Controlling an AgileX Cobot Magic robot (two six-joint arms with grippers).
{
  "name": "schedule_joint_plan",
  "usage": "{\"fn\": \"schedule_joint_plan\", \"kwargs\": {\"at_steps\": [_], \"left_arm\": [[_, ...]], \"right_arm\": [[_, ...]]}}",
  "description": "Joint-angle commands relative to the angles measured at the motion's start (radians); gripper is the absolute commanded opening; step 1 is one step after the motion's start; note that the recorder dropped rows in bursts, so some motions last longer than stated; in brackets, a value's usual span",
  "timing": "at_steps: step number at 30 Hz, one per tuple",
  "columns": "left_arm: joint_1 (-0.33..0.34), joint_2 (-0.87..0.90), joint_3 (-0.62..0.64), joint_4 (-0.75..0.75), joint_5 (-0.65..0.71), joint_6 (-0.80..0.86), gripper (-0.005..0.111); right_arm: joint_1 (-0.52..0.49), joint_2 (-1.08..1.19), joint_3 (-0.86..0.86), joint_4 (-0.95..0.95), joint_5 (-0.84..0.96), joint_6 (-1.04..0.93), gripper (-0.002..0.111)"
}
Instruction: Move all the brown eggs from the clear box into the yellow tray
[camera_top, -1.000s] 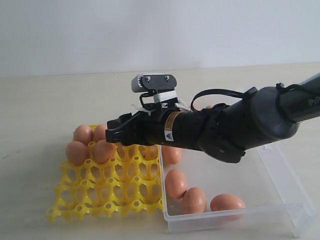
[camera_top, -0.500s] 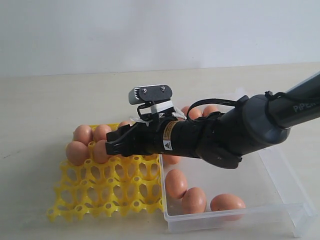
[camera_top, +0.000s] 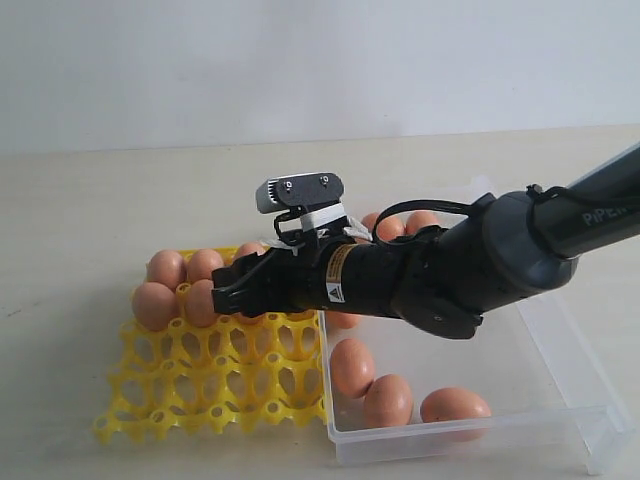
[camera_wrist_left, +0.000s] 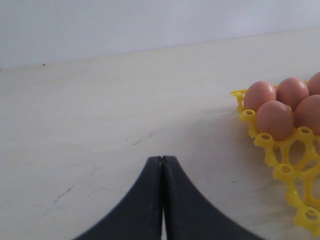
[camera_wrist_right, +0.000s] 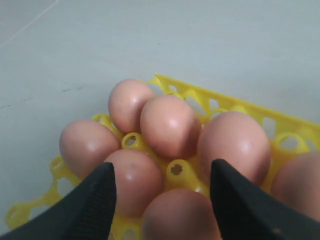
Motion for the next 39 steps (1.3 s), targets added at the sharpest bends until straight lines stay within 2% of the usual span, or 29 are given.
{"fn": "schedule_joint_plan", "kwargs": {"at_steps": [1,4,9,12,17,20,22,26,29,39], "left_arm": [[-0.001,-0.006,-0.005,-0.004,-0.008,-0.003,0.000],[-0.001,-0.006,-0.005,-0.004,-0.008,-0.005,0.000],[-0.001,-0.006,-0.005,-0.004,-0.008,-0.005,0.000],[-0.001,-0.006,-0.005,-0.004,-0.008,-0.005,0.000],[-0.001,-0.006,-0.005,-0.004,-0.008,-0.003,0.000],[-0.001,-0.006,-0.005,-0.004,-0.008,-0.003,0.000],[-0.001,-0.006,-0.005,-0.004,-0.008,-0.005,0.000],[-0.001,-0.006,-0.005,-0.004,-0.008,-0.005,0.000],[-0.001,-0.006,-0.005,-0.004,-0.008,-0.005,0.000],[-0.001,-0.006,-0.005,-0.004,-0.008,-0.003,0.000]], "right_arm": [[0.001,-0.041,-0.001,0.003,0.038,-0.011,0.055],[0.001,-0.124,-0.001,-0.023,0.143,-0.011,0.046],[-0.002,-0.326,-0.010,-0.008,0.566,-0.043,0.021],[-0.017,-0.380,-0.033,-0.001,0.813,-0.043,0.017],[-0.064,-0.377,-0.038,0.033,0.973,-0.037,0.013],[-0.090,-0.362,-0.038,0.099,0.982,-0.032,0.013],[-0.104,-0.349,-0.038,0.164,0.944,-0.050,0.017],[-0.105,-0.299,-0.038,0.284,0.857,-0.138,0.042],[-0.105,-0.248,-0.038,0.316,0.802,-0.138,0.053],[-0.105,-0.133,-0.040,0.344,0.675,-0.138,0.053]]}}
